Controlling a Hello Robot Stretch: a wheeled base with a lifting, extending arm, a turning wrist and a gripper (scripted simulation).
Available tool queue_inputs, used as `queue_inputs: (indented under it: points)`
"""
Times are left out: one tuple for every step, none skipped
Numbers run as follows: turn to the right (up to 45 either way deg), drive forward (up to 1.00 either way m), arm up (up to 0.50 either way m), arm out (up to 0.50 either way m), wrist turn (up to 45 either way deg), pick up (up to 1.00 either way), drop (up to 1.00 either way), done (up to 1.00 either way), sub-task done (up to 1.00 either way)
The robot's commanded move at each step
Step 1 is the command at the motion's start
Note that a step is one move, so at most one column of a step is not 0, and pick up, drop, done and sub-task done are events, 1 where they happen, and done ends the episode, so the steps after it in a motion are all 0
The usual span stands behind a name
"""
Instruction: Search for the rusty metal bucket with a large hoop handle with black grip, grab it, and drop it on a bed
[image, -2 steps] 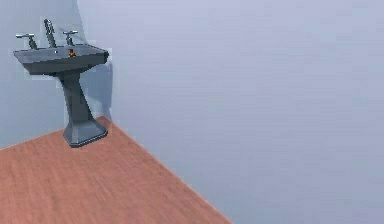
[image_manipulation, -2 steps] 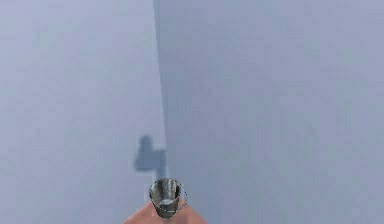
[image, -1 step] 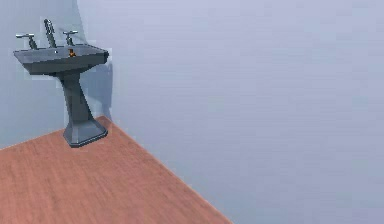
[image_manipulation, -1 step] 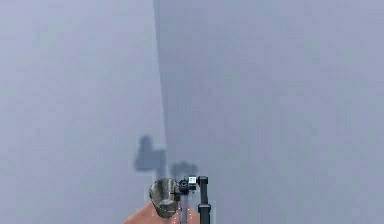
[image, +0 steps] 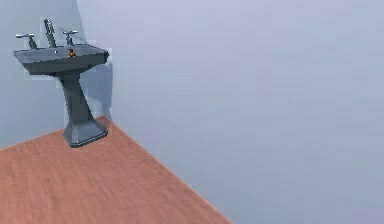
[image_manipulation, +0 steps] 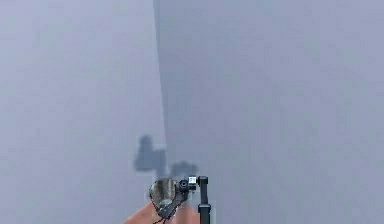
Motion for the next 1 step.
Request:
queue_inputs:
  points:
    - [0.0,0.0,0.0,0.0,45.0,0.0,0.0,0.0,0.0]
